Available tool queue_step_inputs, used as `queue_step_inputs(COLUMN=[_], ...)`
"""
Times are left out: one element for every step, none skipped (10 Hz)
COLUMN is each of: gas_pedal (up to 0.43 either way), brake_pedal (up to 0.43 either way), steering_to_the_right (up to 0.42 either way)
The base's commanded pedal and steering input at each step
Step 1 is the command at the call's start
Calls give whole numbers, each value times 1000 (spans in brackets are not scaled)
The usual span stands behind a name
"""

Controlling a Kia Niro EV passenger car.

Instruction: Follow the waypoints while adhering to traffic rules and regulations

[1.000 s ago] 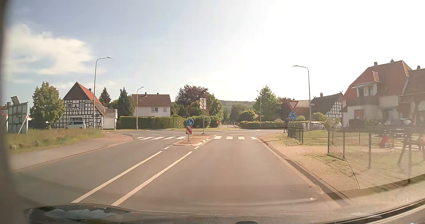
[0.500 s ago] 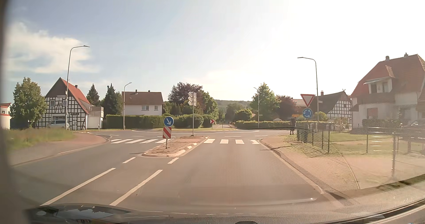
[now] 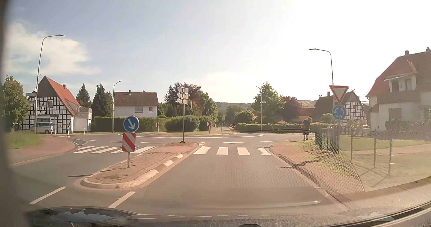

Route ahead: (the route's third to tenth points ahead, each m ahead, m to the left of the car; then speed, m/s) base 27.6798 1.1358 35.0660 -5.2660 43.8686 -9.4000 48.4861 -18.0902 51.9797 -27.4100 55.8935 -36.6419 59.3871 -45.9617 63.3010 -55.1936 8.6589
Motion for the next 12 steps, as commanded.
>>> queue_step_inputs(gas_pedal=[0,0,0,0,0,47,87,98,110,110,118,118], brake_pedal=[0,0,0,0,0,0,0,0,0,0,0,0], steering_to_the_right=[4,3,2,3,3,4,4,6,11,18,24,29])
